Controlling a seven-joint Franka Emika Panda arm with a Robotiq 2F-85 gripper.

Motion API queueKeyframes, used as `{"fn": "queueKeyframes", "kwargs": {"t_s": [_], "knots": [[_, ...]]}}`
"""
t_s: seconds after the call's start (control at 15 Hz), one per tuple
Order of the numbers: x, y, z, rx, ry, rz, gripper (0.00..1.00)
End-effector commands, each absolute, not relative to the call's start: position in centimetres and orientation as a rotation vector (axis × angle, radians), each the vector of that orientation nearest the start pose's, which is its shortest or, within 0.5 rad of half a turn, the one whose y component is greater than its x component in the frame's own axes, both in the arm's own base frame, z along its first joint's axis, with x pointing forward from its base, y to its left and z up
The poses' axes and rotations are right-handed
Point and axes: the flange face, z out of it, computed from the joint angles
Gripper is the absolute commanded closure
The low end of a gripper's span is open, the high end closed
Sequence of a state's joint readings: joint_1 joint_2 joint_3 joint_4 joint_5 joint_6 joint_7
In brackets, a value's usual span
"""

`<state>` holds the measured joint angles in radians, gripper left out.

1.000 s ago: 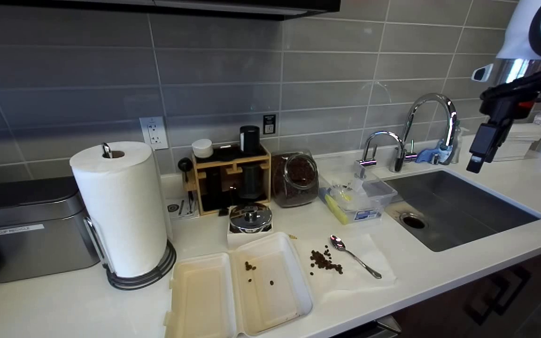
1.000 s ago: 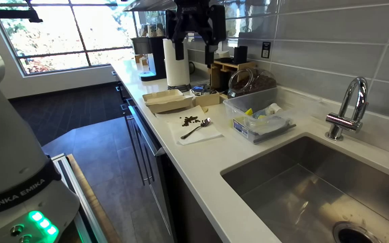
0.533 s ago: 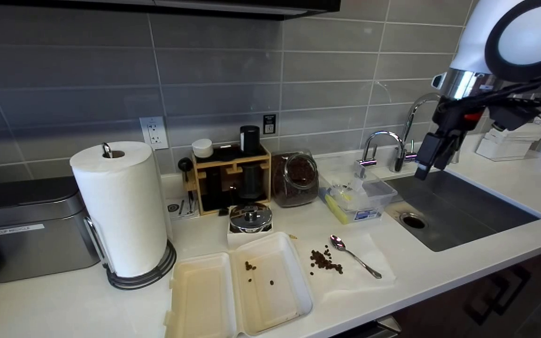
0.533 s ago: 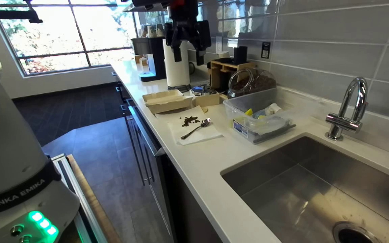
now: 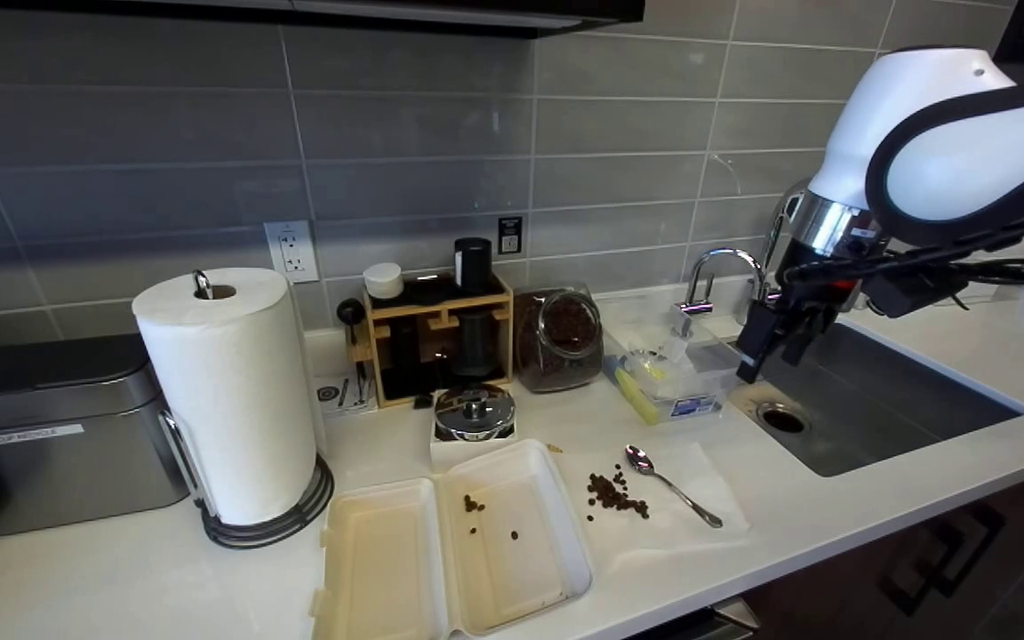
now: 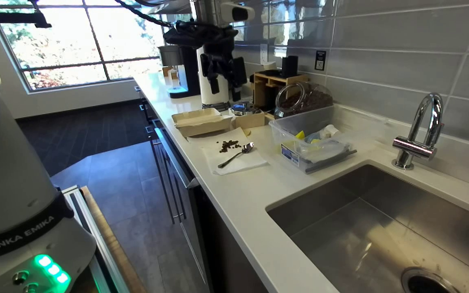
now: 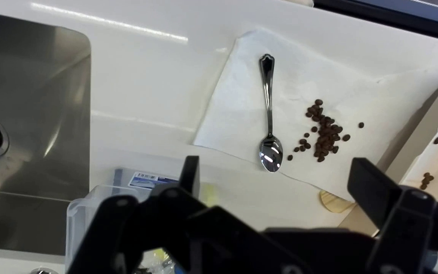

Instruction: Pick up the spoon, scope the objects from the bottle and put them in the bowl

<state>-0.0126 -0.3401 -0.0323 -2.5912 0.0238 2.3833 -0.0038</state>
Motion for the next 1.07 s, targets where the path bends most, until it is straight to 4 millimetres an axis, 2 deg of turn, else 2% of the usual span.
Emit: {"fn": "queueKeyframes", "kwargs": {"t_s": [0.0, 0.2, 0.27, 0.33, 0.47, 0.6, 0.8, 1.0], "knots": [[42.4, -1.9, 39.0, -3.108, 0.088, -0.215, 0.0], [42.4, -1.9, 39.3, -3.107, 0.088, -0.226, 0.0], [42.9, -1.2, 38.9, -3.122, -0.005, -0.302, 0.0], [43.2, -0.6, 38.4, -3.136, -0.035, -0.301, 0.0], [43.7, 1.1, 37.0, -3.153, -0.198, -0.358, 0.0], [44.0, 2.5, 35.6, -3.142, -0.25, -0.417, 0.0], [43.9, 3.8, 33.2, -3.12, -0.273, -0.467, 0.0], [43.2, 4.2, 30.4, -3.092, -0.239, -0.511, 0.0]]}}
